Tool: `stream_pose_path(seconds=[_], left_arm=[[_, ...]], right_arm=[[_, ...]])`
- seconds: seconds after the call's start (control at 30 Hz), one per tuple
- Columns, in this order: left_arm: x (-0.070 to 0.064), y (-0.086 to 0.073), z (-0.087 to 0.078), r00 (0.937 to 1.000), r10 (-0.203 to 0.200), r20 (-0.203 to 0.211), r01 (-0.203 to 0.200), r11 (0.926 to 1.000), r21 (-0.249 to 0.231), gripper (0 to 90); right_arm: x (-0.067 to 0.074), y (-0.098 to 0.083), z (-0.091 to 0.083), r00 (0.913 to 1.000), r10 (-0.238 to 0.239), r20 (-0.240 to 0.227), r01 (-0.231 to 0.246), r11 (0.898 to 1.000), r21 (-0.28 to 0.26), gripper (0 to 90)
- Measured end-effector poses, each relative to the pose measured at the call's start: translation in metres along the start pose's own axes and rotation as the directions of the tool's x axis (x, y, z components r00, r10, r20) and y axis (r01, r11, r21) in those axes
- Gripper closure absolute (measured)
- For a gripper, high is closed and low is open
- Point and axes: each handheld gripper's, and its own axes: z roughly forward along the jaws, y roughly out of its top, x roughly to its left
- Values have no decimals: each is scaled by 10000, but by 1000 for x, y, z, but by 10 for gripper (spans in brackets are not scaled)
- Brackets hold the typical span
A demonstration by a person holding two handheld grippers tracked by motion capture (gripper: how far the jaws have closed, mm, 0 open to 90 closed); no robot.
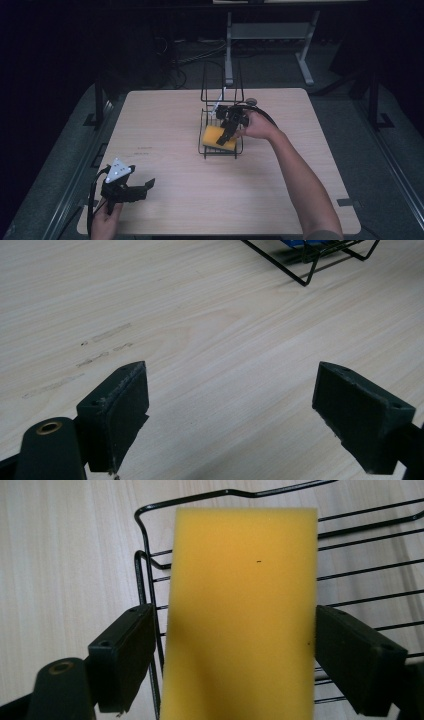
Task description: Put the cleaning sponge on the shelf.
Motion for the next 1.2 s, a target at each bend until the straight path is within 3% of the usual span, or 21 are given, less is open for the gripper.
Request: stream_pose_path(seconds=[0.33,0.87,1.2], left_arm=[[-1,0,1,10000,54,15,-54,10000,32,143],[-2,0,1,9998,204,47,-205,9998,84,143],[-2,1,0,9998,172,35,-172,9999,21,143]], right_arm=[[3,-2,-13,10000,-26,-45,25,9997,-263,179],[15,-7,-17,9996,150,-235,-160,9990,-420,179],[25,0,-18,9993,-284,-230,275,9989,-373,175]])
